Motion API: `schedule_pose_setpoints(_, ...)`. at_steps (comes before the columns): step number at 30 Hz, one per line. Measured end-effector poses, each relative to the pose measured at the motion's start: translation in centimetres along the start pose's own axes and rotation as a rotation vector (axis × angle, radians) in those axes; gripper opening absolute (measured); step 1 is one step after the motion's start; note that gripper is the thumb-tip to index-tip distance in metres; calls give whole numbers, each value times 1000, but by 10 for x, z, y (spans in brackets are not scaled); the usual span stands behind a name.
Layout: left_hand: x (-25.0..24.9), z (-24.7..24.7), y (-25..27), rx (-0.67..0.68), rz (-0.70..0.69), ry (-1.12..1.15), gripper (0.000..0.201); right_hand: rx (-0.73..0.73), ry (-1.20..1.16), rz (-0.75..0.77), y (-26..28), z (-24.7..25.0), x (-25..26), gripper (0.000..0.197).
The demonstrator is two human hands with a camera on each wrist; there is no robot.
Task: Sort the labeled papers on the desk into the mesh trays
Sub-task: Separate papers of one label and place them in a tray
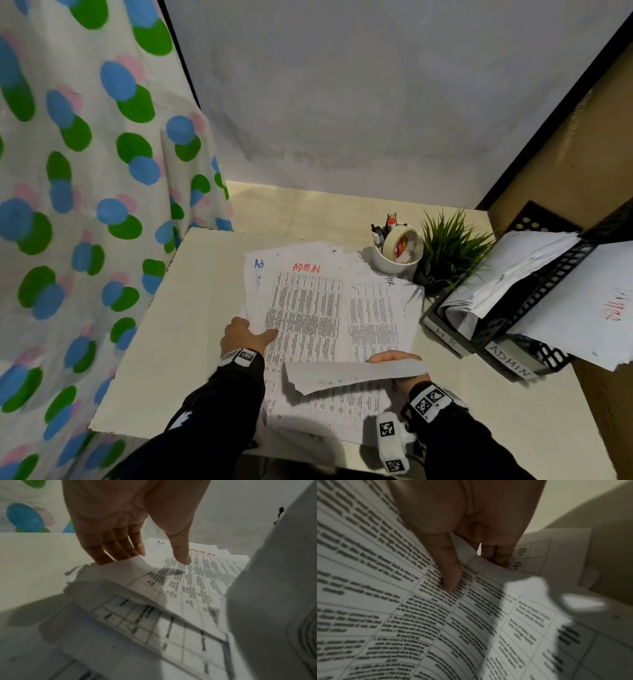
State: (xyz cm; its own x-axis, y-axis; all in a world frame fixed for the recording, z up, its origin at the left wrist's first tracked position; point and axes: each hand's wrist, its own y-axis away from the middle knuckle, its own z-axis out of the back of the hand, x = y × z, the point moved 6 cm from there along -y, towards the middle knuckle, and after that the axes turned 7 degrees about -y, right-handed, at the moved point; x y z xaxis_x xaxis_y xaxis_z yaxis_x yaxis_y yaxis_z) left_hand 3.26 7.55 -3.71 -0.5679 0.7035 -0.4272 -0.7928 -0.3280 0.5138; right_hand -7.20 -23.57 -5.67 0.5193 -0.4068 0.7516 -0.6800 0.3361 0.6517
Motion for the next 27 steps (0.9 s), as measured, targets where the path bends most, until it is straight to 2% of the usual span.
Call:
schedule_pose_setpoints(3,-1,6,-4,-39,-38,-20,31,-35,-38,-31,0,0,-6,39)
schedule_pose_setpoints(6,-4,9,-2,-82,-103,-59,19,-27,3,-32,6,-3,0,40)
schedule_pose_setpoints(8,-7,12,0,-110,-180,-29,10,-6,52,-48,11,-6,7,23)
schedule_pose_setpoints(9,-6,14,1,-139,-216,3,14,4,43,-66,13,-7,7,17)
schedule_pose_setpoints(13,-2,28,12,-181,-298,212,22,18,-15,-138,18,-9,9,40)
schedule_pose_setpoints(17,4,32,26,-19,-315,456,33,55,-93,-101,18,-22,16,44)
schedule_pose_setpoints(19,5,24,35,91,-330,480,34,54,-65,-64,15,-29,18,45)
schedule_pose_setpoints(23,9,1,47,181,-322,435,46,65,-14,-7,19,-41,34,16)
schedule_pose_setpoints(25,7,-11,48,229,-291,401,48,46,-23,16,21,-41,39,23)
schedule_pose_setpoints(27,7,-17,47,275,-202,411,50,35,-53,20,23,-40,39,43)
